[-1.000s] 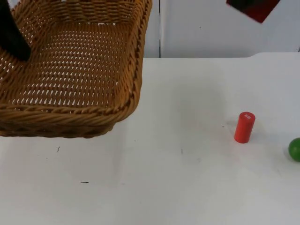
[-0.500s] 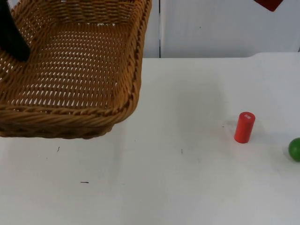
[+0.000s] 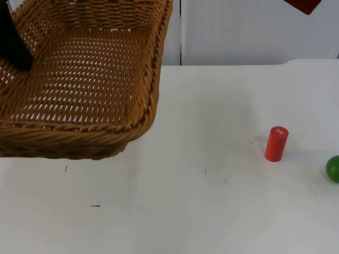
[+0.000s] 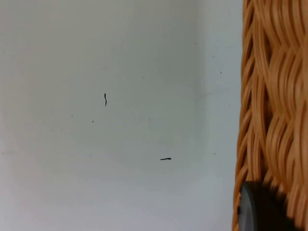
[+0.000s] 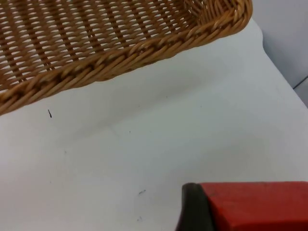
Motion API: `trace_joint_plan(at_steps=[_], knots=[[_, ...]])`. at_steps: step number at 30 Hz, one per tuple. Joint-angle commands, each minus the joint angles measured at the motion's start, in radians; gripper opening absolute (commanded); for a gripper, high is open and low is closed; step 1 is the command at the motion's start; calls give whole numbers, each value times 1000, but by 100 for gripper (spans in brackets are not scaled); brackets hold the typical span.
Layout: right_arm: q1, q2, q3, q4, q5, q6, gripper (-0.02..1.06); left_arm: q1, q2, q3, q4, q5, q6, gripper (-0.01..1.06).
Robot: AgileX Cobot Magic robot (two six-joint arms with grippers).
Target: Pick up the basket with the left hand and place the object to the left of the red cylinder into the basket with the right hand.
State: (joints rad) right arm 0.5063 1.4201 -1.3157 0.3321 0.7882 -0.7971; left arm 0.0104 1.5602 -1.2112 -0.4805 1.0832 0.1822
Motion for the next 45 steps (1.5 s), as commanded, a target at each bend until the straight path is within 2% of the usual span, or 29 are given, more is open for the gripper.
trace_joint_plan(at_steps=[1,4,8,11,14,18,25,32,39,45], knots=[[6,-12,-1,12,-24,4,0,2,-12,1,-15,2,-3,0],[6,-12,-1,24,-42,4,0,2,-12,1,-15,2,-3,0],[14,-1,-7,83,-48,1,0,2,-12,1,-15,0,-3,0],[41,14,-25,83,-51,1,0,2,-12,1,-15,2,-3,0],[134,74,-95,60,-53,1,0,2,-12,1,-15,7,-3,0],[207,152,-176,55,-77,1,0,2,-12,1,-15,5,3,0],[268,311,-340,57,-126,80,0,2,-12,1,-15,3,3,0],[275,443,-438,77,-168,156,0,2,-12,1,-24,3,3,0],[275,516,-437,76,-230,158,0,2,-12,1,-24,3,3,0],[275,566,-437,124,-250,158,0,2,-12,1,-24,3,3,0]])
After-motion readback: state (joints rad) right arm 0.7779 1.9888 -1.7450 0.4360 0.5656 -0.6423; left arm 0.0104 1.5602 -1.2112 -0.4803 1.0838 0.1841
